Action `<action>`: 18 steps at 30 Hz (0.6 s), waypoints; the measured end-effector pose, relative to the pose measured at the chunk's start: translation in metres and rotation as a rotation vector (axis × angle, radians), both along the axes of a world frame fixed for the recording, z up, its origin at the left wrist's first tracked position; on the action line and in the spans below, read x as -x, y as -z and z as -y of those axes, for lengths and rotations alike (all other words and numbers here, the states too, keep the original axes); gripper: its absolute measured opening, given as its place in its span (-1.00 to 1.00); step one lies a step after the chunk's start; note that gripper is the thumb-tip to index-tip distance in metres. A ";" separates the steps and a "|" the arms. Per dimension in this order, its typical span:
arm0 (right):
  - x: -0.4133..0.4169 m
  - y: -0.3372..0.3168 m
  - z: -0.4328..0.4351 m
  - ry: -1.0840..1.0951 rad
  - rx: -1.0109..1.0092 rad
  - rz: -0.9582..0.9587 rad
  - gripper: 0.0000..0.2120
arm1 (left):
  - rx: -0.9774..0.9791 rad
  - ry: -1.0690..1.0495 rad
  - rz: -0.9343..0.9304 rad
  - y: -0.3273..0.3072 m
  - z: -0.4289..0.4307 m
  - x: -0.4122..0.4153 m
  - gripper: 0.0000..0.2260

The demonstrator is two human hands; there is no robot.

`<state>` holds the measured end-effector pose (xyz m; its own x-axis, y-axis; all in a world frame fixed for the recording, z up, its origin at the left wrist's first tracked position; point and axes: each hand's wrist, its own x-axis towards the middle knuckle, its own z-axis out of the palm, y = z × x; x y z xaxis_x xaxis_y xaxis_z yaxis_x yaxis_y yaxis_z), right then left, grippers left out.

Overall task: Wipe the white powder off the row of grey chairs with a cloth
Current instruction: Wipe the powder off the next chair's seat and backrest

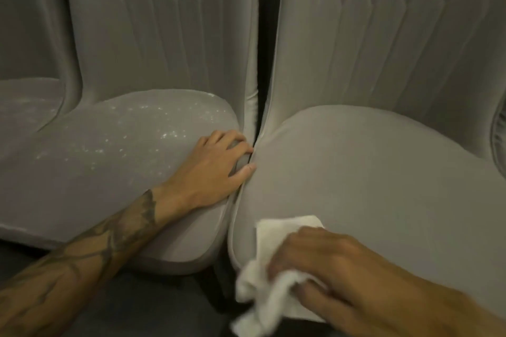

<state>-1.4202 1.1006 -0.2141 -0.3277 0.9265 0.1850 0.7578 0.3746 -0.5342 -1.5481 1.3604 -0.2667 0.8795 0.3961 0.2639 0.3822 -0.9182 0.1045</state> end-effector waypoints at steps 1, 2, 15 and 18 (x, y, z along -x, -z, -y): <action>-0.010 -0.005 0.006 0.035 0.032 -0.029 -0.82 | -0.005 0.003 0.016 -0.001 -0.001 -0.004 -0.59; -0.019 -0.008 0.006 0.086 0.017 -0.010 -0.81 | -0.012 0.006 0.034 -0.001 -0.003 -0.009 -0.62; -0.153 0.016 -0.120 0.732 -0.241 -0.013 -0.91 | -0.120 -0.062 0.406 -0.054 -0.041 -0.145 -0.56; -0.191 -0.007 -0.144 0.858 -0.311 -0.029 -0.95 | -0.133 -0.075 0.527 -0.065 -0.050 -0.166 -0.52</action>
<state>-1.2289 1.2449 -0.2067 0.4599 0.7570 0.4642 0.8304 -0.1814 -0.5268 -1.3818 1.4107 -0.2020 0.5853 0.3853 0.7134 0.3741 -0.9090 0.1840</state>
